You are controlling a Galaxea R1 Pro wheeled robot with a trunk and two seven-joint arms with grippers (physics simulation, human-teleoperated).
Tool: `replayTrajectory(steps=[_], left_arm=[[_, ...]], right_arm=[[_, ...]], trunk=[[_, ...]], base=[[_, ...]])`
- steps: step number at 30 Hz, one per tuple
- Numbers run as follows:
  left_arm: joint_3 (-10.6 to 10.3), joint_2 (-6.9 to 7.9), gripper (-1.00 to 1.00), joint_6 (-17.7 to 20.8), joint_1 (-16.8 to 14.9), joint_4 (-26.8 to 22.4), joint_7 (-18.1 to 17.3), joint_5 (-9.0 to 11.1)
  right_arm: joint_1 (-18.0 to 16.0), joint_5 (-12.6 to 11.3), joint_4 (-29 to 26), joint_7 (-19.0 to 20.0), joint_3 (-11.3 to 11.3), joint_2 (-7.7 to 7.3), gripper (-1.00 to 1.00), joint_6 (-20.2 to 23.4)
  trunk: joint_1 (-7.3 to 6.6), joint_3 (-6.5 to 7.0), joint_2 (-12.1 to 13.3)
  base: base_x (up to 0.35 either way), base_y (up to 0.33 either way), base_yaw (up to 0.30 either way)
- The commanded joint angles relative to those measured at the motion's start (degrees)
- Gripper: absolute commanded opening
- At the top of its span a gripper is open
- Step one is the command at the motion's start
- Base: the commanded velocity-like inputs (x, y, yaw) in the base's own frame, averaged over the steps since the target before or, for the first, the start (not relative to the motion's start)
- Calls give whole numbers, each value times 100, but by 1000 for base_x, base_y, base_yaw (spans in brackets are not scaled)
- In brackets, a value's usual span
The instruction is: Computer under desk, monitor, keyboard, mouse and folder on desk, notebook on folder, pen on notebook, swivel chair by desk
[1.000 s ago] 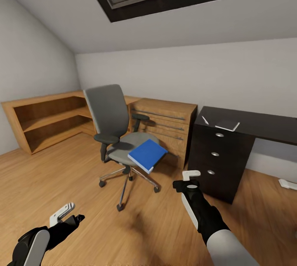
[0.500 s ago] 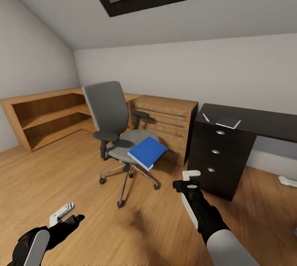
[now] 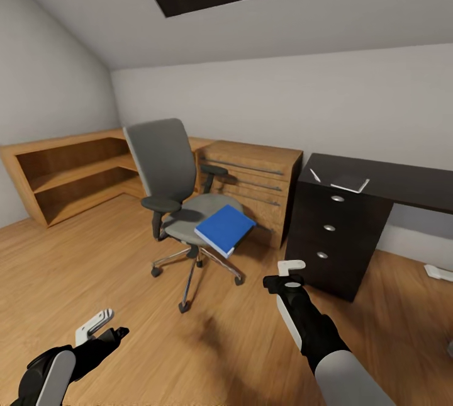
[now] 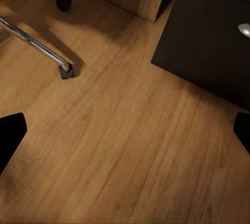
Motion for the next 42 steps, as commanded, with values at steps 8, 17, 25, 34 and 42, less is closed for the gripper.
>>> replayTrajectory(steps=[8,17,25,34,42], left_arm=[[148,-3,100,45,-3,-97,61,80],[557,-38,100,60,-3,-376,63,110],[601,-43,100,61,-3,-428,62,113],[606,-43,100,61,-3,-432,63,114],[608,-43,100,61,-3,-433,63,114]], right_arm=[[-3,6,-9,9,9,-1,100,41],[-3,-12,-12,70,-1,-16,100,7],[-3,-37,-5,399,-12,-11,100,-4],[-3,-304,-19,685,-32,-7,100,-201],[-3,-979,-30,844,-28,-10,100,-333]], trunk=[[-1,-79,-3],[-1,-112,-3],[175,-257,-324],[372,-419,-685],[548,-563,-1005]], base=[[0,0,0],[0,0,0],[0,0,0],[0,0,0],[0,0,0]])
